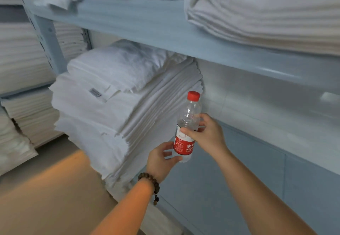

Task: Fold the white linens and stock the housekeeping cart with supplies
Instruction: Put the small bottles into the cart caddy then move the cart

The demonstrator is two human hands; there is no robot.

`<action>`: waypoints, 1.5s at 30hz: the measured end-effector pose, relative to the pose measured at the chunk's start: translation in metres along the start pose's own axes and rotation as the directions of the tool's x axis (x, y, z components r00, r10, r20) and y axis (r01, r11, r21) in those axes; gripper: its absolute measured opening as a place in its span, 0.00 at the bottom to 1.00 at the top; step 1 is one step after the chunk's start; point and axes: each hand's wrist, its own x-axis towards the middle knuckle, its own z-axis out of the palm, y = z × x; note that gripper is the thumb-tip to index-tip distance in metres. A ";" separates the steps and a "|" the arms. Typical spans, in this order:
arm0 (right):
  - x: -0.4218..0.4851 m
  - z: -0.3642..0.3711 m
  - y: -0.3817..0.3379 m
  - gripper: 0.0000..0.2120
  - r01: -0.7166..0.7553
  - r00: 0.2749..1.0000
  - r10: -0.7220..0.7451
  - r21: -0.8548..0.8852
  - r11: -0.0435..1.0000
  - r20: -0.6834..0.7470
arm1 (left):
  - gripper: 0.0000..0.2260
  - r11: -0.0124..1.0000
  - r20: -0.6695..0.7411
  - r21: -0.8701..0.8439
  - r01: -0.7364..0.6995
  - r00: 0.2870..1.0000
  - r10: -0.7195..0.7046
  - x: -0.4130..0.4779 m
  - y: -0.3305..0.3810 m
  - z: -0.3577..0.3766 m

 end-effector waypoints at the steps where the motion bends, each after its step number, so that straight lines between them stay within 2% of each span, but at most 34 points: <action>1: -0.007 0.000 -0.007 0.27 0.002 1.000 -0.002 0.002 1.000 0.005 | 0.22 1.000 -0.012 0.000 0.000 1.000 0.000 -0.008 0.003 -0.004; 7: -0.047 0.006 -0.030 0.28 0.060 0.996 -0.063 0.044 0.997 0.058 | 0.19 1.000 -0.122 -0.017 -0.010 0.992 0.008 -0.058 0.013 -0.022; 11: -0.073 0.010 -0.035 0.26 0.106 0.985 -0.116 0.085 0.991 0.128 | 0.21 0.999 -0.207 -0.036 0.017 0.978 -0.024 -0.097 0.014 -0.026; 18: -0.126 0.018 -0.054 0.23 0.173 0.932 -0.216 0.167 0.971 0.291 | 0.22 0.994 -0.385 -0.083 0.067 0.918 -0.094 -0.172 0.014 -0.037; 21: -0.149 0.027 -0.068 0.24 0.191 0.888 -0.261 0.211 0.959 0.380 | 0.22 0.995 -0.479 -0.072 0.075 0.872 -0.100 -0.207 0.013 -0.050; 25: -0.182 0.054 -0.096 0.28 0.220 0.806 -0.332 0.272 0.937 0.491 | 0.25 0.991 -0.598 -0.054 0.119 0.792 -0.128 -0.258 0.008 -0.078; 31: -0.233 0.109 -0.153 0.26 0.291 0.650 -0.474 0.382 0.877 0.594 | 0.24 0.983 -0.770 -0.017 0.182 0.625 -0.129 -0.329 0.015 -0.136; 38: -0.295 0.179 -0.234 0.27 0.313 0.421 -0.631 0.548 0.776 0.652 | 0.21 0.966 -0.916 -0.012 0.258 0.384 -0.114 -0.406 0.029 -0.209; 45: -0.370 0.247 -0.316 0.26 0.278 0.182 -0.742 0.691 0.668 0.645 | 0.18 0.940 -0.983 0.002 0.340 0.173 -0.061 -0.485 0.037 -0.285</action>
